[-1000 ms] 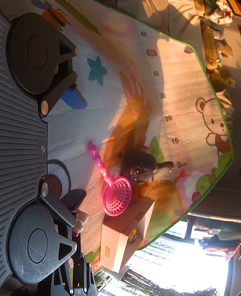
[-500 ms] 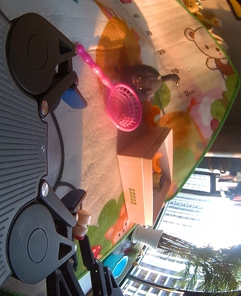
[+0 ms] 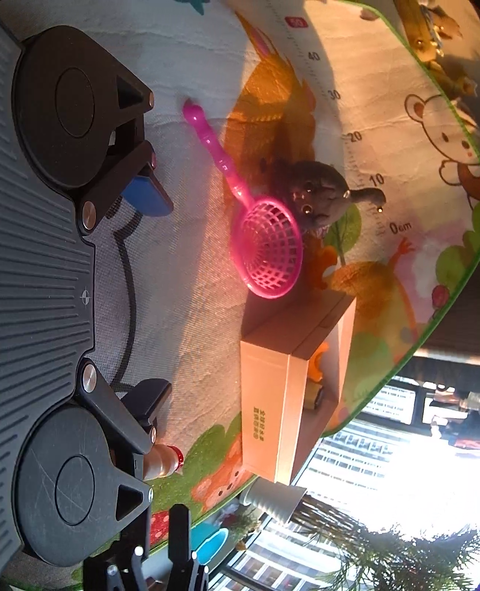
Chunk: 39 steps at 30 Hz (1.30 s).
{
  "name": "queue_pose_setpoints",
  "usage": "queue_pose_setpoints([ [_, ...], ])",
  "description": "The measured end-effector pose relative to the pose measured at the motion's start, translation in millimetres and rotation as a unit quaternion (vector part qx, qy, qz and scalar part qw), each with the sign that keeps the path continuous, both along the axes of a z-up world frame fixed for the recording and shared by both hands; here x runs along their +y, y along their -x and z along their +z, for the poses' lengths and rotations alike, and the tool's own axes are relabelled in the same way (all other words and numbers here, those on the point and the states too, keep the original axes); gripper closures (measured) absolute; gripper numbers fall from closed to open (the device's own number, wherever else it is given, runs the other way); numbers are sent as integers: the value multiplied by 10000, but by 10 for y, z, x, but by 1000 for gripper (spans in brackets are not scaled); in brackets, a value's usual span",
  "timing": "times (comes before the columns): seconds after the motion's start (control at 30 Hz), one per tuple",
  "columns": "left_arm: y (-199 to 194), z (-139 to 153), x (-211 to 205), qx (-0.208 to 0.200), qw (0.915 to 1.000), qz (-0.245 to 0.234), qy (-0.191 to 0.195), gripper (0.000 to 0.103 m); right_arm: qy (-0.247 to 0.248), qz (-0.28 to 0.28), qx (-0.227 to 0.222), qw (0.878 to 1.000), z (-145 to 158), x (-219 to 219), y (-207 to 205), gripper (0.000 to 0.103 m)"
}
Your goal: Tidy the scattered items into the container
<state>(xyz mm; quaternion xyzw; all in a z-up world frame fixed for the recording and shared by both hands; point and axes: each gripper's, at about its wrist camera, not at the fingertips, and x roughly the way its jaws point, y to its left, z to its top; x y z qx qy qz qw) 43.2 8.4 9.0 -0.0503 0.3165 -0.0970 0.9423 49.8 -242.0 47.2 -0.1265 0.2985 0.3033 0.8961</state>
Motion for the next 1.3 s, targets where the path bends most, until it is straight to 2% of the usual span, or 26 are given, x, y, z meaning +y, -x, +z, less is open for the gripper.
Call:
queue_pose_setpoints([
  [0.2, -1, -5, 0, 5, 10000, -8, 21, 5, 314, 200, -90, 9993, -54, 100, -132, 48],
  [0.3, -2, -5, 1, 4, 10000, -9, 35, 5, 379, 280, -25, 9989, -32, 83, -149, 43],
  [0.47, -9, -10, 6, 9, 10000, -17, 79, 4, 3, 602, 504, 9969, -42, 56, -33, 41],
  [0.53, -11, -13, 9, 15, 10000, -22, 93, 3, -107, 783, 545, 9954, -60, 103, 31, 41],
  [0.7, -14, -14, 11, 16, 10000, -22, 89, 3, -200, 861, 385, 9953, -48, 249, 67, 41],
  [0.9, -18, -19, 28, 9, 9999, -12, 141, 3, 346, 204, -270, 9988, -37, 232, -4, 38],
  [1.0, -23, -21, 33, 9, 9999, -14, 155, 3, 441, 191, -230, 9986, -97, 228, -143, 38],
  [1.03, -21, -21, 33, 8, 9999, -13, 152, 3, 377, 188, -121, 9990, -112, 218, -202, 39],
  [1.07, -20, -21, 34, 7, 9999, -13, 150, 3, 276, 195, -10, 9994, -115, 205, -249, 46],
  [1.1, -21, -21, 35, 8, 9999, -14, 154, 3, 172, 209, 98, 9996, -108, 196, -283, 58],
  [1.3, -28, -9, 25, 50, 9999, -45, 132, 3, 1, 51, 77, 10000, -133, 104, -141, 59],
])
